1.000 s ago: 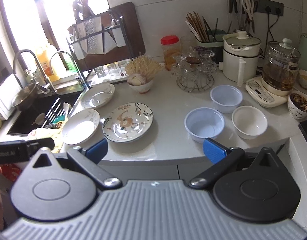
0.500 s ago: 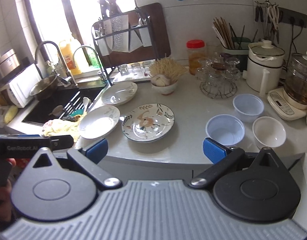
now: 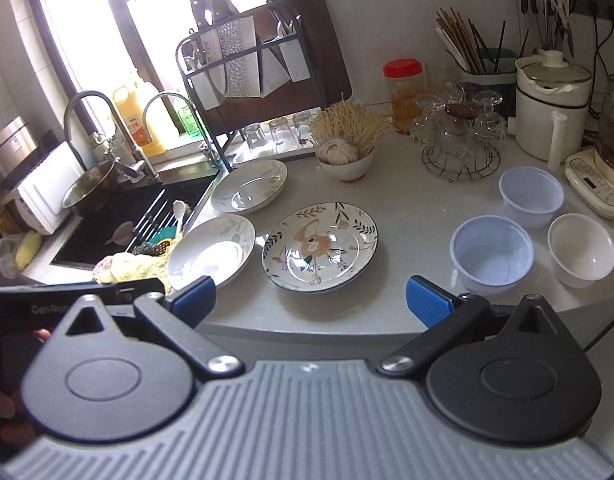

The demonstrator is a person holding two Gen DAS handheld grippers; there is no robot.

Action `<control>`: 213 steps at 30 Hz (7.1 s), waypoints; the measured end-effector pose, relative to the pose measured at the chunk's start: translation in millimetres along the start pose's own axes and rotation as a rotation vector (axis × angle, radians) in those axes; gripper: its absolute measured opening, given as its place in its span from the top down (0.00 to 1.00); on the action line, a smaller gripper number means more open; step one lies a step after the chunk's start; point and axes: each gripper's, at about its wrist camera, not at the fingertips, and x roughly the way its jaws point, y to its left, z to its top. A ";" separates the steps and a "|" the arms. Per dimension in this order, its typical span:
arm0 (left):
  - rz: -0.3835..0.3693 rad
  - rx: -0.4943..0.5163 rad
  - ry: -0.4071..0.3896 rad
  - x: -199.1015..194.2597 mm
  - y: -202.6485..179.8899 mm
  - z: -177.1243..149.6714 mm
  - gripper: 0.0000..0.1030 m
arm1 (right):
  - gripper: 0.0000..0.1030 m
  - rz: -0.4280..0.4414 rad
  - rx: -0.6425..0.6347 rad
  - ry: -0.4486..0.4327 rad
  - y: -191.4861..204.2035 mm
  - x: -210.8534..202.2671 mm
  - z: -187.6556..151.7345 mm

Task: Organize plates and bowls
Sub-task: 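Move both tools to the large white leaf bowl and close on its rim, then lift the leaf bowl with both tools and carry it over the floral plate, then lower the leaf bowl onto the floral plate and open both tools, then withdraw both tools from the stack and move toward the white leaf plate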

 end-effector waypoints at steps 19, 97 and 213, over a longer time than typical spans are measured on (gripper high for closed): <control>-0.134 0.060 0.113 139.4 108.3 105.1 0.03 | 0.01 -0.017 0.084 0.065 56.5 122.7 44.2; -0.396 0.180 0.340 297.3 169.6 187.9 0.76 | 0.87 -0.098 0.313 0.270 61.6 244.9 42.2; -0.225 0.057 -0.043 68.7 1.5 96.7 0.36 | 0.85 -0.032 -0.055 -0.139 -8.8 41.2 50.4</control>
